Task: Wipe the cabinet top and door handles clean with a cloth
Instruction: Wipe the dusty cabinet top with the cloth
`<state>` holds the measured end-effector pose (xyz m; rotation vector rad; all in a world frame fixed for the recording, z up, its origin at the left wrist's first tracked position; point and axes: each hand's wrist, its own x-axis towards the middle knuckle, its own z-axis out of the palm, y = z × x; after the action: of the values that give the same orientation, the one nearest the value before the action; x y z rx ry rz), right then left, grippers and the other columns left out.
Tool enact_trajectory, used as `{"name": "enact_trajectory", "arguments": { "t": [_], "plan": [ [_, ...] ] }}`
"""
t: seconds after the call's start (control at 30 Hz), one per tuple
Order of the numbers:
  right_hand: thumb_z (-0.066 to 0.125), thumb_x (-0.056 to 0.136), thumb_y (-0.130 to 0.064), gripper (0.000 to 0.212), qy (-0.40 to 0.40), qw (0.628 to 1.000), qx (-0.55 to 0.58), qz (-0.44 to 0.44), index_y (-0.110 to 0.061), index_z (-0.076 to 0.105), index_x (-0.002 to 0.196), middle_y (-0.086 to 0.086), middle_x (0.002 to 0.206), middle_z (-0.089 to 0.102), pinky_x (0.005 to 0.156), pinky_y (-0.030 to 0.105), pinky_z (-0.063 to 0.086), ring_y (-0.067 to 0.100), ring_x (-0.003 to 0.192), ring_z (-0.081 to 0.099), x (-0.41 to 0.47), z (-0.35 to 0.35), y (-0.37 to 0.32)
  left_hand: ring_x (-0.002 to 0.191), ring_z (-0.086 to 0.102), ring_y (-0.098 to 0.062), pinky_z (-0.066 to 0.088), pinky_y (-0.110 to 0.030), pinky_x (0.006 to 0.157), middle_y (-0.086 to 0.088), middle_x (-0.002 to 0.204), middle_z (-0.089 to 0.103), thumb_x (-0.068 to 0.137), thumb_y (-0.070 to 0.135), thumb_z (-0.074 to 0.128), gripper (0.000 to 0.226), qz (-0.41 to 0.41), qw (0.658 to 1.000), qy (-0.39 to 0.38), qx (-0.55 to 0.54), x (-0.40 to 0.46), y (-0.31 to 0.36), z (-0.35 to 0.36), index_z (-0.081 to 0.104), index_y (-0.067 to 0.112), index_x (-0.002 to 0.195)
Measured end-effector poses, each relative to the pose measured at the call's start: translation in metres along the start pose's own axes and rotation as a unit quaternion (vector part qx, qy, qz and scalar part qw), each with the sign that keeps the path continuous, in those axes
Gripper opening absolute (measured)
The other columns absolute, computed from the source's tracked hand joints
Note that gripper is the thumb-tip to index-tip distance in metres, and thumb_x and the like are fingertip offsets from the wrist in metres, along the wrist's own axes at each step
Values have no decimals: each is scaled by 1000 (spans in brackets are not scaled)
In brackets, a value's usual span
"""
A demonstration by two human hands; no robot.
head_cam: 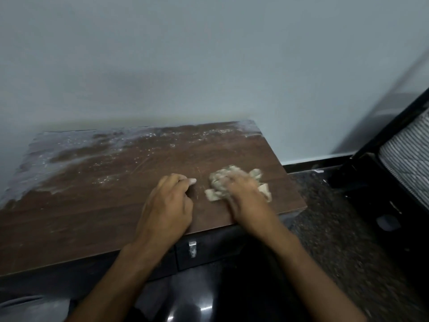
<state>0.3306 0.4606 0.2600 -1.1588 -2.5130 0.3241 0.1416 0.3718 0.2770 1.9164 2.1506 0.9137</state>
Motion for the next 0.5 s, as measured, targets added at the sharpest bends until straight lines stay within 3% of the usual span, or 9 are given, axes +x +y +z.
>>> {"name": "enact_trajectory", "arguments": {
  "t": [0.1, 0.2, 0.33, 0.4, 0.5],
  "plan": [
    [50, 96, -22, 40, 38, 995, -40, 81, -15, 63, 133, 9, 139, 59, 120, 44, 31, 31, 135, 49, -11, -26, 71, 103, 58, -17, 50, -37, 90, 4, 108, 65, 85, 2, 58, 34, 33, 999, -11, -5, 2, 10, 8, 69, 12, 115],
    [45, 98, -29, 41, 54, 986, -57, 145, -13, 64, 131, 9, 136, 61, 114, 46, 37, 32, 131, 52, -23, -37, 83, 105, 57, -16, 49, -38, 91, 5, 109, 64, 85, 6, 60, 32, 41, 999, -12, -13, 2, 17, 14, 69, 14, 115],
    [46, 97, -20, 37, 57, 994, -16, 97, -13, 66, 128, 9, 137, 60, 119, 45, 34, 29, 135, 46, -28, -11, 8, 108, 55, -16, 49, -37, 92, 5, 112, 63, 89, 12, 56, 32, 46, 999, -5, -19, 4, 24, 20, 67, 15, 119],
    [49, 97, -18, 38, 32, 999, 1, 37, -16, 61, 133, 6, 142, 56, 121, 36, 29, 27, 140, 41, -38, 7, -19, 108, 55, -15, 48, -35, 93, 6, 112, 63, 90, 15, 54, 31, 50, 999, -3, -19, 6, 25, 21, 67, 16, 119],
    [44, 98, -28, 41, -3, 999, 40, -6, -24, 59, 136, -2, 147, 53, 121, 26, 20, 19, 142, 38, -34, -4, -4, 109, 54, -13, 46, -32, 94, 7, 111, 63, 90, 12, 60, 29, 46, 999, -12, -17, 10, 24, 20, 67, 18, 118]
  ]
}}
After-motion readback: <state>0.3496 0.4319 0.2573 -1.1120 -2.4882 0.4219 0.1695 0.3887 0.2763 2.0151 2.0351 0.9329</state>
